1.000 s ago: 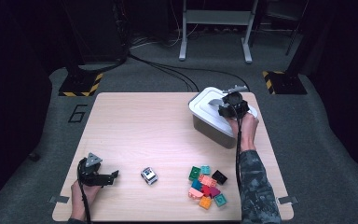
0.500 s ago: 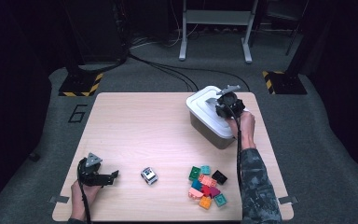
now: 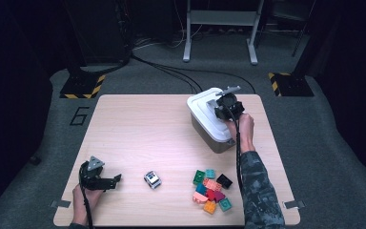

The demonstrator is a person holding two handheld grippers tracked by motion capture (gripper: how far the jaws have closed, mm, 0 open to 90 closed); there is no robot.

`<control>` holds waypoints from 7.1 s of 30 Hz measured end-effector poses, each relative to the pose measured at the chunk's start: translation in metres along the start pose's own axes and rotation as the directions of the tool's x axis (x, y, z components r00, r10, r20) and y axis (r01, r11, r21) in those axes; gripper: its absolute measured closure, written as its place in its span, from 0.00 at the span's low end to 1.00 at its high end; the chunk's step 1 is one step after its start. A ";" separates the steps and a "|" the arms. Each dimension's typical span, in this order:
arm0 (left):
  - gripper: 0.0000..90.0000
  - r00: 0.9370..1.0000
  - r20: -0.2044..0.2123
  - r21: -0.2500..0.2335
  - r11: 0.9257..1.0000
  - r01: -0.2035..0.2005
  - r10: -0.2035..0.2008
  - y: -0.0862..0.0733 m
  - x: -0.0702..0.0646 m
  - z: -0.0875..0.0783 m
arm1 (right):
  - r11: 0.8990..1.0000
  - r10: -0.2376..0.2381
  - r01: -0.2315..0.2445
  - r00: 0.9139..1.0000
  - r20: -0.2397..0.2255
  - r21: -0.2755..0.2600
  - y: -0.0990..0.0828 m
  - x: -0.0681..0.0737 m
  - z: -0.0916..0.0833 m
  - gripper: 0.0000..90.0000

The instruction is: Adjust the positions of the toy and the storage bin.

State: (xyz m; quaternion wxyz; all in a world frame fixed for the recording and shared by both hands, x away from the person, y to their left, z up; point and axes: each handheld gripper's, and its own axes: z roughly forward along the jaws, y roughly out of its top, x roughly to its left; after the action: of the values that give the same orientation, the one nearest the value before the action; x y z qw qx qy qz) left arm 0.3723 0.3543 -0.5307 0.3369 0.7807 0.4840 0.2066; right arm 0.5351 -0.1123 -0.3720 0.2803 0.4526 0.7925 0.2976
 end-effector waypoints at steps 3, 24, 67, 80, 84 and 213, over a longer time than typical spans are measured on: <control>0.05 1.000 0.000 0.000 1.000 0.000 0.000 0.000 0.000 0.000 | 1.000 0.013 -0.013 1.000 -0.003 0.002 0.001 0.004 0.000 0.73; 0.05 1.000 0.003 0.011 1.000 -0.010 0.010 0.000 0.001 -0.001 | 0.989 0.119 -0.122 0.992 -0.049 -0.078 -0.024 -0.031 -0.040 0.52; 0.05 1.000 0.004 0.010 1.000 -0.011 0.011 0.000 0.000 -0.001 | 0.968 0.249 -0.247 0.958 -0.141 0.034 -0.063 -0.018 -0.034 0.70; 0.05 1.000 0.005 0.010 1.000 -0.012 0.012 0.000 0.000 -0.001 | 0.970 0.240 -0.241 0.956 -0.171 0.018 -0.052 -0.033 -0.022 0.68; 0.05 1.000 0.006 0.010 1.000 -0.012 0.012 0.000 0.000 -0.001 | 0.970 0.242 -0.242 0.951 -0.191 0.027 -0.054 -0.029 -0.018 0.70; 0.58 0.963 0.159 -0.037 0.976 -0.213 0.216 0.287 -0.169 0.082 | 0.966 0.258 -0.259 0.966 0.014 0.024 -0.221 -0.054 0.007 0.07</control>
State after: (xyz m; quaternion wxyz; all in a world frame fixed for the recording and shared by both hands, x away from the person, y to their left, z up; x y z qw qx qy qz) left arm 0.5272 0.0893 -0.3777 0.3582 0.8395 0.3657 0.1826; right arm 0.4418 -0.2498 -0.5276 0.2374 0.5571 0.7290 0.3192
